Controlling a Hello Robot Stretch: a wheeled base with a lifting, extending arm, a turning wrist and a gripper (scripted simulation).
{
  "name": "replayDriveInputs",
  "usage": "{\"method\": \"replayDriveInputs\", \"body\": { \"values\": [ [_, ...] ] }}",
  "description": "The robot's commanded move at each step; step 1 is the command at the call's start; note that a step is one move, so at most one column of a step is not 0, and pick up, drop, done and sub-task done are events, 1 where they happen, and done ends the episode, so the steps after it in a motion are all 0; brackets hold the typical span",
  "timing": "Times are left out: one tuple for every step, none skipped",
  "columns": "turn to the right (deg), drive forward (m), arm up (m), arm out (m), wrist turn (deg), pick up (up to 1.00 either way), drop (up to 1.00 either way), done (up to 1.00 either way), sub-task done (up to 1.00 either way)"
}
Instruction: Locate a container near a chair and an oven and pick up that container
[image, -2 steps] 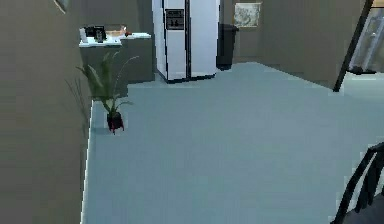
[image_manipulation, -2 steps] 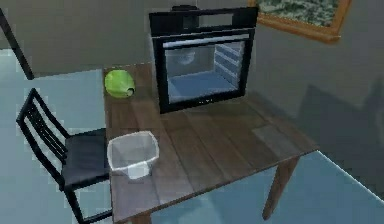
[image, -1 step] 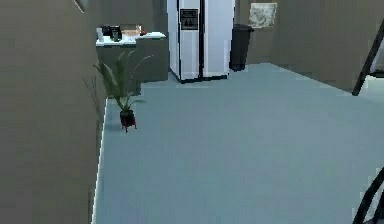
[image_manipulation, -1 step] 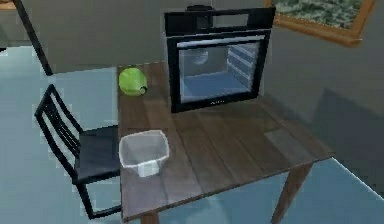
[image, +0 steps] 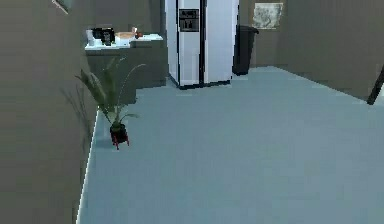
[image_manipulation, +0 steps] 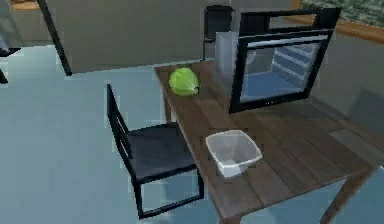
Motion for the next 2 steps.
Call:
{"method": "replayDriveInputs", "body": {
  "values": [
    [45.0,0.0,0.0,0.0,0.0,0.0,0.0,0.0,0.0],
    [-42.0,0.0,0.0,0.0,0.0,0.0,0.0,0.0,0.0]
  ]
}}
